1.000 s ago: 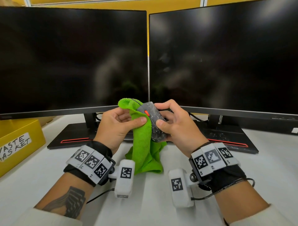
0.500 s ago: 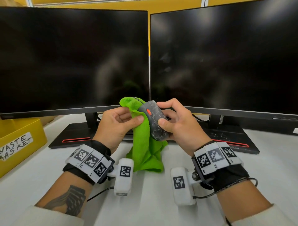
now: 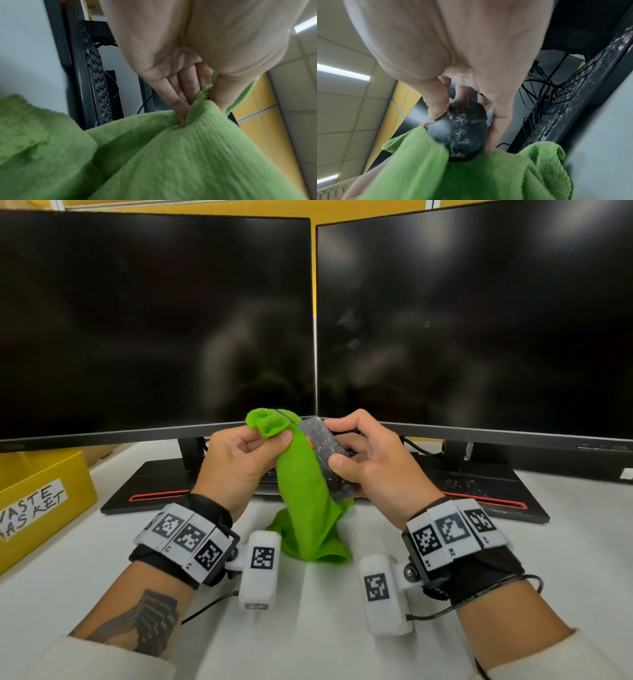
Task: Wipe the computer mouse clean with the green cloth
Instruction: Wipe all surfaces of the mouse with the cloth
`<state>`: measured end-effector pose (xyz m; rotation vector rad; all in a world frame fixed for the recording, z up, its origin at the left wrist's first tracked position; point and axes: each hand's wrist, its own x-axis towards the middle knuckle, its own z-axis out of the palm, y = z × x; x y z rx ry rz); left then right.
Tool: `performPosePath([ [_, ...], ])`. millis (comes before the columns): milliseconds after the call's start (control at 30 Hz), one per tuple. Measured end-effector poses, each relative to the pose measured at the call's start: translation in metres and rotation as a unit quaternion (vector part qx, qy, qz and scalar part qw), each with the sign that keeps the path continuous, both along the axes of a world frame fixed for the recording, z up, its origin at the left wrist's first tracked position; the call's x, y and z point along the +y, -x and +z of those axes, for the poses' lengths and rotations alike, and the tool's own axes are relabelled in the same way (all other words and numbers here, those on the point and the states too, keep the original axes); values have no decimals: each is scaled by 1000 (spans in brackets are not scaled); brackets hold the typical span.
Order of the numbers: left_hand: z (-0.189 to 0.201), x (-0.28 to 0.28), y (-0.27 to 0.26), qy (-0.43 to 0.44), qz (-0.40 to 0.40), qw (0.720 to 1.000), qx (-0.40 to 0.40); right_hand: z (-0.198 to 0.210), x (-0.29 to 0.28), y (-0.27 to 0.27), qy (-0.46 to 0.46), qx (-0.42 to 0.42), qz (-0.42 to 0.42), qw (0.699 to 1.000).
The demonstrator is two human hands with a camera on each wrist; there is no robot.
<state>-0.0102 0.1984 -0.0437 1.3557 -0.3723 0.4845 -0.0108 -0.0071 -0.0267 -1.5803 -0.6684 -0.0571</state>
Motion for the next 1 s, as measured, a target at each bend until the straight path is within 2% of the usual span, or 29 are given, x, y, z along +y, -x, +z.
performPosePath([
  [133, -3, 4, 0, -12, -16, 1000, -1, -1, -1, -1, 4, -4, 2, 1000],
  [467, 1, -5, -1, 33, 27, 999, 19, -2, 4, 0, 26, -11, 0, 1000],
  [767, -5, -2, -1, -36, -27, 999, 2, 0, 0, -1, -30, 36, -31, 998],
  [900, -3, -9, 3, -72, -16, 997, -14, -1, 4, 1, -27, 38, -30, 998],
  [1000, -1, -13, 5, -62, 5, 998, -17, -2, 6, 2, -25, 33, -29, 999],
])
